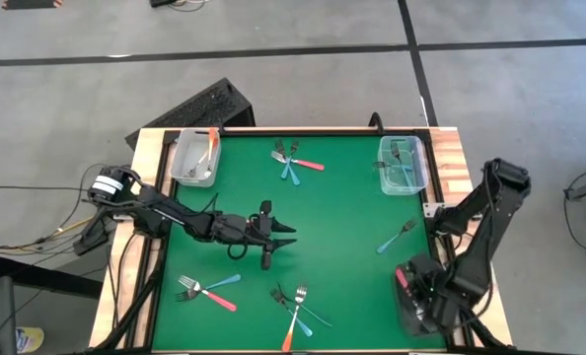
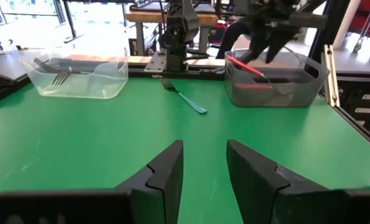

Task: Sort silverware by color (type)
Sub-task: Put the blue fork into the transparent bin

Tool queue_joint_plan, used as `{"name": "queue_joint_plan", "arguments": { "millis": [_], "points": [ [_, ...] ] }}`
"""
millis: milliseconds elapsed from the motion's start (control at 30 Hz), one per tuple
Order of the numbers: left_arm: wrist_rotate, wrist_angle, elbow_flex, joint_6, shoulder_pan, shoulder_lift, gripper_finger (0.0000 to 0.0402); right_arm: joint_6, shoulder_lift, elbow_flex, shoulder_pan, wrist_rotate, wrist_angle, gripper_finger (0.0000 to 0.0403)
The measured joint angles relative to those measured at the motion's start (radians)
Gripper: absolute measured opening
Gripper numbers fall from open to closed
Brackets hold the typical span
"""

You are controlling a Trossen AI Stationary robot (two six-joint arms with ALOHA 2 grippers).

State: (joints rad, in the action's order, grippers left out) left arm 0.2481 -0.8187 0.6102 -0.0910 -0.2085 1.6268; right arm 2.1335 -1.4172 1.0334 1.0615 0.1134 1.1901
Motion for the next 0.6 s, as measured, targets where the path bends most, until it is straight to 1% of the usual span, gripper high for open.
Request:
{"name": "queue_joint_plan", "arguments": {
  "millis": [100, 200, 333, 433, 533, 600],
  "points": [
    [0.0, -0.008, 0.0, 0.0, 0.0, 0.0, 0.011, -0.064, 0.023, 0.011, -0.05, 0.051, 0.06, 0.0188],
    [0.0, -0.008, 0.0, 0.0, 0.0, 0.0, 0.011, -0.158, 0.054, 0.022, -0.106, 0.129, 0.102, 0.0182],
    [0.006, -0.007, 0.0, 0.0, 0.001, 0.0, 0.011, -0.339, 0.092, 0.034, -0.195, 0.248, 0.136, 0.0176],
    [0.02, -0.007, 0.0, 0.0, 0.004, 0.0, 0.011, -0.538, 0.097, 0.033, -0.285, 0.279, 0.184, 0.0172],
    [0.021, -0.001, 0.0, 0.0, 0.008, 0.0, 0.011, -0.804, 0.08, 0.02, -0.389, 0.275, 0.228, 0.0169],
    [0.022, 0.001, 0.0, 0.0, 0.009, 0.0, 0.011, -0.994, 0.068, 0.008, -0.461, 0.252, 0.232, 0.0167]
  ]
}}
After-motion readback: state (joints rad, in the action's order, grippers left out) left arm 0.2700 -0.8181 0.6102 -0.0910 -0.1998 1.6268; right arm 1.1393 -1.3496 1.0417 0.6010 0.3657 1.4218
